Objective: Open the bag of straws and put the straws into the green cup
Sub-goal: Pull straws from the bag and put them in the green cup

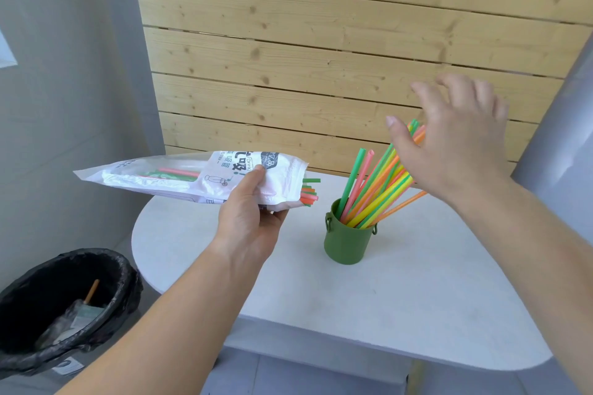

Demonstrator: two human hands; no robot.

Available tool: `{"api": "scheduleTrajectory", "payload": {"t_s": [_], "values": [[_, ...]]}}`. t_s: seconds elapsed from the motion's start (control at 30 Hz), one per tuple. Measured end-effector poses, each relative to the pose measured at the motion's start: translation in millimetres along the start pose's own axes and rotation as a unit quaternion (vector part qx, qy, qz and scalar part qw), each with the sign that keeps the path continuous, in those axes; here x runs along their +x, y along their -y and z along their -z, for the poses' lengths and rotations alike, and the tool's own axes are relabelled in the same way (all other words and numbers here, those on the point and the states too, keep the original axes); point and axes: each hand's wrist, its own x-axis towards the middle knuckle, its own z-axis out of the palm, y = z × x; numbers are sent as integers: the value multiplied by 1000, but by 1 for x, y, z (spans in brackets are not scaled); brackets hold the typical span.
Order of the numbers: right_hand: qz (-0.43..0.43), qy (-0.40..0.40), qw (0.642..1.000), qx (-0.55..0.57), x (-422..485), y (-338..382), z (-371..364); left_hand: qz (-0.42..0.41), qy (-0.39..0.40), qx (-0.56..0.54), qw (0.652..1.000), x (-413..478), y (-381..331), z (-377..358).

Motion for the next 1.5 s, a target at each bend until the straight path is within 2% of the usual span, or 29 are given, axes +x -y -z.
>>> {"api": "scheduleTrajectory", "payload": {"t_s": [0.03, 0.07, 0.1, 0.17, 0.23, 0.3, 0.37, 0.43, 0.67, 0.8, 0.83, 1.0, 1.07, 1.13, 1.2, 1.27, 1.3, 1.37, 1.43, 1.5], "values": [[24, -68, 996, 43, -5, 10, 4, -3, 0, 1, 1000, 0, 0, 0], [37, -99, 990, 88, -10, 20, 7, -7, 0, 1, 1000, 1, 0, -1], [32, -86, 986, 141, -17, 32, 7, -9, 3, 1, 1000, 0, 0, -1], [-49, 38, 967, 245, -31, 55, 2, -17, 14, 5, 1000, -1, 0, -3], [-173, 183, 907, 338, -43, 73, -10, -30, 33, 6, 999, -3, 0, -4], [-287, 256, 819, 427, -53, 84, -26, -43, 37, 14, 998, -6, 1, -6], [-350, 264, 743, 505, -60, 91, -37, -57, 27, 32, 997, -9, 3, -8], [-362, 237, 718, 545, -64, 96, -44, -69, 29, 48, 996, -9, 5, -9], [-343, 174, 739, 553, -64, 94, -54, -61, 15, 29, 998, -6, 2, -10], [-357, 191, 719, 565, -63, 91, -54, -58, 22, 14, 998, -6, 2, -10], [-351, 192, 723, 563, -64, 90, -54, -57, 26, 15, 998, -7, 3, -10], [-271, 126, 800, 520, -64, 85, -54, -47, 22, 10, 999, -6, 4, -9], [-265, 117, 814, 504, -62, 78, -52, -43, 14, -8, 999, -5, 0, -8], [-283, 111, 807, 506, -59, 69, -51, -42, 6, -20, 999, -3, -4, -7], [-309, 119, 782, 528, -57, 63, -49, -40, 0, -24, 999, -3, -6, -7], [-326, 157, 756, 546, -57, 63, -47, -36, -5, -21, 999, -3, -4, -7], [-324, 176, 756, 542, -60, 65, -47, -32, -9, -20, 999, -3, -2, -7], [-295, 169, 785, 518, -64, 70, -49, -26, -12, -21, 999, -4, 0, -6], [-266, 121, 816, 499, -67, 72, -51, -24, -8, -23, 999, -3, 1, -6], [-259, 80, 829, 490, -66, 70, -52, -23, -1, -25, 999, -3, 0, -6]]}}
